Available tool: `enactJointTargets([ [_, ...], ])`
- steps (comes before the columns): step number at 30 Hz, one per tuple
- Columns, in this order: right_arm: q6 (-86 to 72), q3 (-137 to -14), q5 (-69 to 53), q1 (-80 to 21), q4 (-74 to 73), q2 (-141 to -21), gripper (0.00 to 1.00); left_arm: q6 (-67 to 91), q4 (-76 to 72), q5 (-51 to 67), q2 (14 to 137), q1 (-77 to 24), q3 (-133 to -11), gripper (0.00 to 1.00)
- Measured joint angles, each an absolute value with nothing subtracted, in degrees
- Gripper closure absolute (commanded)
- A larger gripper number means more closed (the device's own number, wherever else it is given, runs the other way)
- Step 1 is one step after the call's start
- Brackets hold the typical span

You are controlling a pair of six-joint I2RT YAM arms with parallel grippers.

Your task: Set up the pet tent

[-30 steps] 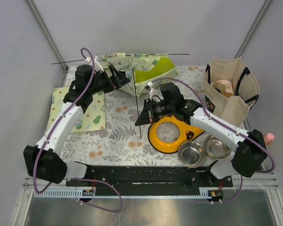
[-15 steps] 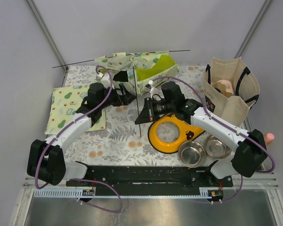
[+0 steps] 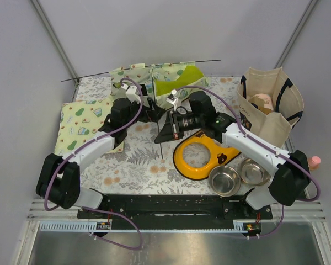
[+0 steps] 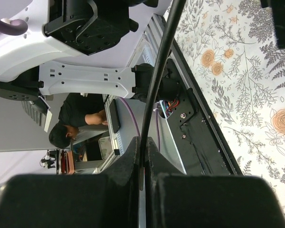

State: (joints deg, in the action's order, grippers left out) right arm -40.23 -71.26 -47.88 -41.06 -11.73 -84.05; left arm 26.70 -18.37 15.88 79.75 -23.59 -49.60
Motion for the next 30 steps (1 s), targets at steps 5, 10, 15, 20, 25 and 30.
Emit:
enactJointTargets([
  [5,-41.3,-71.7,-49.1,-40.9,-11.1,-84.5,1.0,26.0,-15.9,10.8,80.0,-23.9,-49.6,0.28],
  [10,-41.8,-71.7,-49.3,-40.8,-10.1,-84.7,1.0,26.3,-16.0,9.3,80.0,-23.8,-49.6,0.55],
  [15,-42.0,-71.7,-49.8,-40.6,-9.6,-85.1,1.0,26.5,-16.5,10.2,81.0,-23.8,-49.8,0.64],
  [20,-42.5,-71.7,-50.5,-40.4,-8.6,-85.4,1.0,26.5,-16.5,10.9,82.0,-23.8,-49.8,0.97],
  [25,-42.8,-71.8,-50.7,-40.3,-8.3,-85.4,1.0,26.5,-16.5,10.9,82.2,-23.8,-49.8,1.0],
  [30,-42.9,-71.8,-50.7,-40.1,-7.6,-85.5,1.0,26.3,-16.5,11.6,82.2,-23.8,-49.9,1.0],
])
